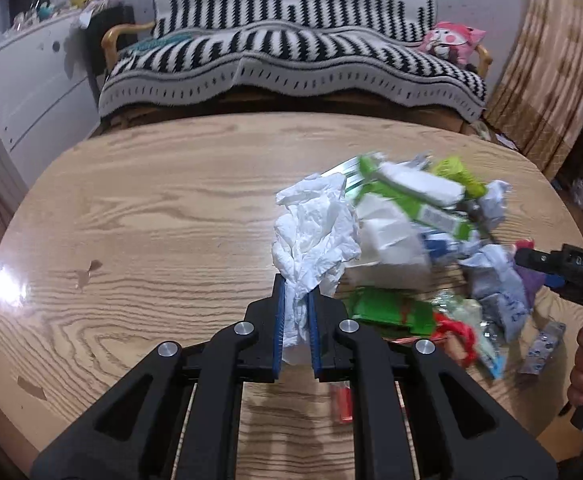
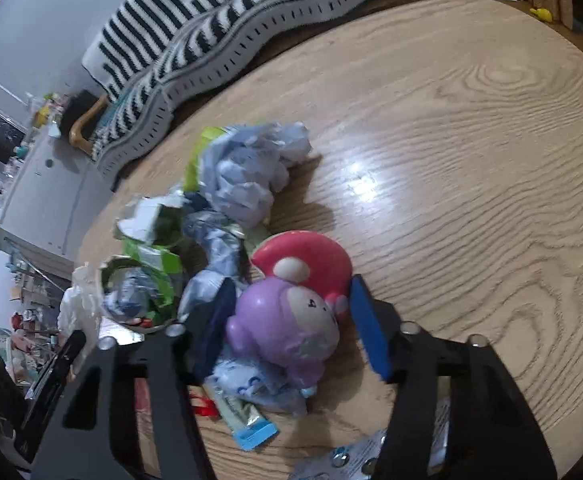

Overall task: Collect trash
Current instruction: 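Grasp the white tissue with the left tool while the right tool grasps the purple toy, then carry tissue and purple toy to the black bin and open both tools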

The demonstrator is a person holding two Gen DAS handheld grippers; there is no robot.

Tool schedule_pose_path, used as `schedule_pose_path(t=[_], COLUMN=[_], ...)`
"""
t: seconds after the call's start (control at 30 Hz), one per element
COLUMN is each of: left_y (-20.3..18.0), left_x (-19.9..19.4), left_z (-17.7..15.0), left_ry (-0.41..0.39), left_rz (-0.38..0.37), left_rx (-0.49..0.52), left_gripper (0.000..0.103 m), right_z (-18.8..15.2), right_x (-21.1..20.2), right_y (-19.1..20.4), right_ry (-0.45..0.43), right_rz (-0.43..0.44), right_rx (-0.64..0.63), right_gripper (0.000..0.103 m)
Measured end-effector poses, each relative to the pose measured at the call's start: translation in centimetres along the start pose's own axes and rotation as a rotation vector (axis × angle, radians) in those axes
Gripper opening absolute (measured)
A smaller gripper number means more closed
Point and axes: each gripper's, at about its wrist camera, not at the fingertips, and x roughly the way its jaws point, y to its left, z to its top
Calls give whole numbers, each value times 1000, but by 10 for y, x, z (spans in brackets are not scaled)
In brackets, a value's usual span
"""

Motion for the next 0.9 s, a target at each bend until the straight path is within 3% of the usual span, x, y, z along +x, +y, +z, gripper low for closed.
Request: schedule_pose_path(t=[0.23, 0.37, 0.53, 0.67, 0.77, 0.9], left_y=[-61, -121, -218, -299, -362, -443], left_x=[-20, -28, -37, -46, -59, -67], left_z=[-2, -2, -22, -46, -70, -114], left_ry=[-40, -54, -65, -39, -58, -22], left_rz=[-72, -161, -294, -432, -522, -654], left_rx=[105, 174, 316, 408, 493, 593], left_gripper=[10, 10, 10, 10, 10, 10], right_z=[-7, -16, -34, -57, -79, -114], right_x=[-62, -117, -191, -245, -275, -291], right_y=[-13, -46, -122, -203, -265, -346], right_ry=[-108, -211, -326, -381, -395, -355], right_rz=[-15, -153, -317, -394, -445, -505], right_rx=[-57, -104, -58, 70, 168, 291], right_gripper=[49, 49, 49, 49, 49, 49])
